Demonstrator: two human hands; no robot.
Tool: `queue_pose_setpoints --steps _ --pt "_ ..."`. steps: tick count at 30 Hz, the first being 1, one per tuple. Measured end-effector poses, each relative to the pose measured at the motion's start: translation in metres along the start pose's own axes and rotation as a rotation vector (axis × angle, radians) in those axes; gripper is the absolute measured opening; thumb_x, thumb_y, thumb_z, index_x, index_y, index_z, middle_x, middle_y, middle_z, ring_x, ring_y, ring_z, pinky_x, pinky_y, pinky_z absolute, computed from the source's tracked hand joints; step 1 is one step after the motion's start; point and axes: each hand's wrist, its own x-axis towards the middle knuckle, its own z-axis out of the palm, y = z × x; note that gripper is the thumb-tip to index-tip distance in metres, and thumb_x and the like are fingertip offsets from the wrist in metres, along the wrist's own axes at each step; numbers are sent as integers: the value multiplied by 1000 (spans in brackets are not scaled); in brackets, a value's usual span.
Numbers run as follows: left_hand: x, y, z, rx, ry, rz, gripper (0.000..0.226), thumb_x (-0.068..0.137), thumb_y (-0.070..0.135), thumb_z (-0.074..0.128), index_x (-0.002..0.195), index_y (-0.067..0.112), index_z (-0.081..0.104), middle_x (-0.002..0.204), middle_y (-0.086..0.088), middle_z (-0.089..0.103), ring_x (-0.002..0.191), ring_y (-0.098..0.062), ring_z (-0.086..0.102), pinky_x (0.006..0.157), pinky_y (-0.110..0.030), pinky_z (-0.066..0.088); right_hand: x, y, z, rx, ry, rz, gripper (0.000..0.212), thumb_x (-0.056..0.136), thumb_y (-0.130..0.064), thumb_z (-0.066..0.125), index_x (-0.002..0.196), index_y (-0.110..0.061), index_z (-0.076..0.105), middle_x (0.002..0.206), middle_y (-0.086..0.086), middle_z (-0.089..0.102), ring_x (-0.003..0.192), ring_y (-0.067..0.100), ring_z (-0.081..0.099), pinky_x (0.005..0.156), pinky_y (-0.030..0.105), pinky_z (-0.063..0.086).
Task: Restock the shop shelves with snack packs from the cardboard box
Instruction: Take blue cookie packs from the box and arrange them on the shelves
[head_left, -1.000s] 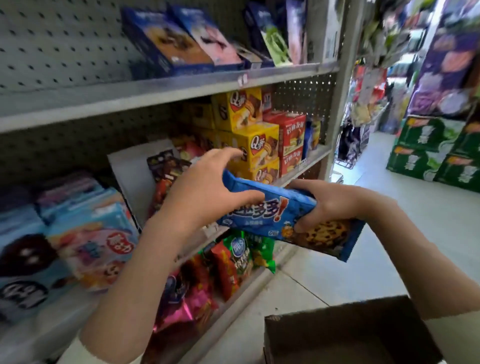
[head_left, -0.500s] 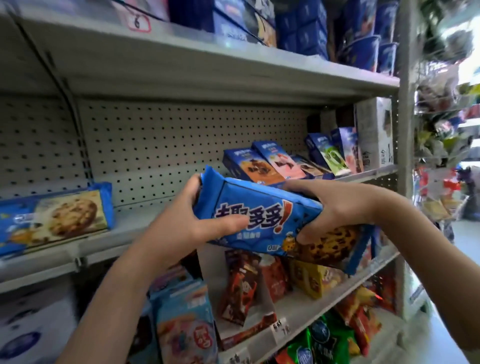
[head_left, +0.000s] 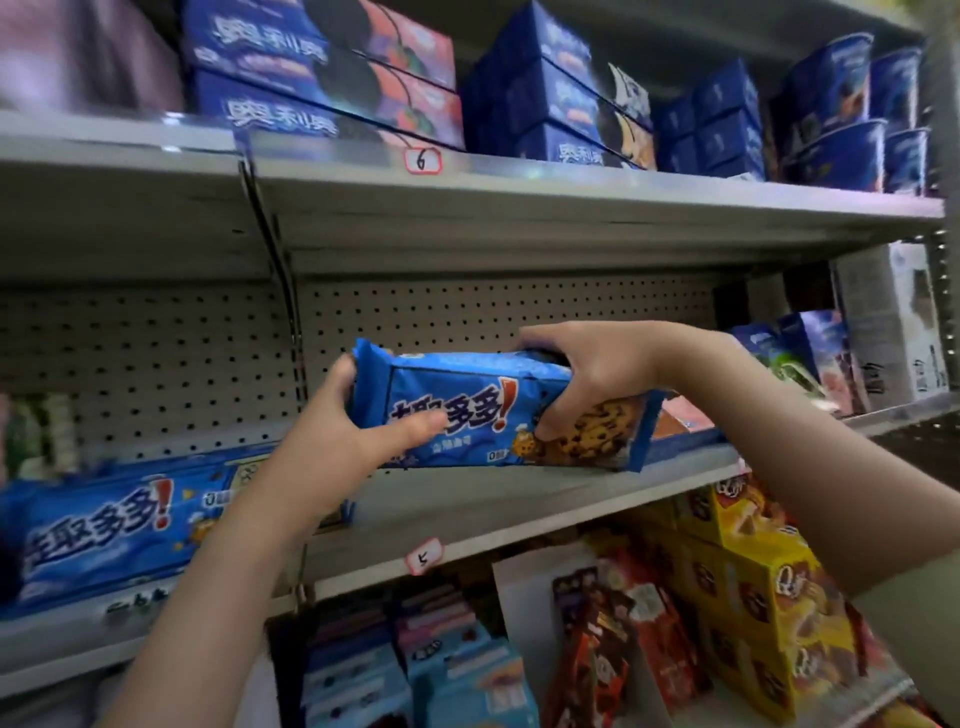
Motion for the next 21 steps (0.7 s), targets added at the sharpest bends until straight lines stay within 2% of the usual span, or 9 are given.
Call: queue_pose_setpoints --steps 3,5,6,7,10,11,14,18,21 --pt "16 -8 -13 100 -31 -122 66 53 43 88 109 29 56 104 9 68 95 -9 67 85 -28 51 24 1 4 -27 -36 39 58 62 -35 83 108 -35 48 104 -10 65 88 12 67 75 37 60" --pt "26 -13 -19 162 -143 -238 43 70 33 82 108 25 61 102 7 71 95 -11 67 85 -27 51 40 3 12 -57 -88 71 62 62 -36 83 113 -33 48 106 -9 64 90 14 66 78 39 59" --pt "36 -10 -24 238 -210 -283 34 74 35 80 103 25 66 99 6 74 96 -13 68 89 -30 52 53 2 13 -90 -115 68 64 63 -37 83 115 -32 48 107 -9 63 92 14 65 81 39 58" --pt "40 -11 -23 321 -273 -328 37 70 44 80 99 25 70 97 6 75 96 -14 69 93 -35 51 59 4 20 -109 -144 76 65 63 -38 83 117 -31 47 109 -9 62 94 15 64 84 39 57" --pt "62 -18 -22 503 -238 -395 89 34 76 78 99 17 68 102 -1 73 94 -19 68 93 -39 51 82 11 34 -140 -199 104 70 63 -41 82 120 -31 44 115 -6 60 100 17 61 90 40 53" --pt "65 -14 -22 571 -212 -422 88 40 76 77 99 12 63 103 -3 70 92 -19 65 87 -35 51 92 12 37 -146 -208 107 71 63 -41 82 121 -31 43 117 -6 59 102 18 60 91 41 53" --pt "73 -7 -12 836 -181 -449 45 82 49 66 99 12 46 87 1 54 78 -14 52 62 -26 39 109 20 40 -166 -232 125 71 64 -39 82 123 -29 44 121 -5 57 105 18 59 93 41 51" --pt "92 -11 9 1049 -235 -386 29 89 34 62 103 11 51 80 1 47 73 -13 48 55 -21 37 123 28 45 -259 -266 163 73 68 -39 80 130 -29 42 127 -5 53 109 19 54 94 38 48" --pt "101 -22 17 1227 -253 -360 15 92 23 59 100 11 56 73 1 44 64 -13 45 52 -21 38 128 38 52 -204 -317 210 75 74 -37 76 138 -30 37 135 -4 49 118 22 51 100 41 44"
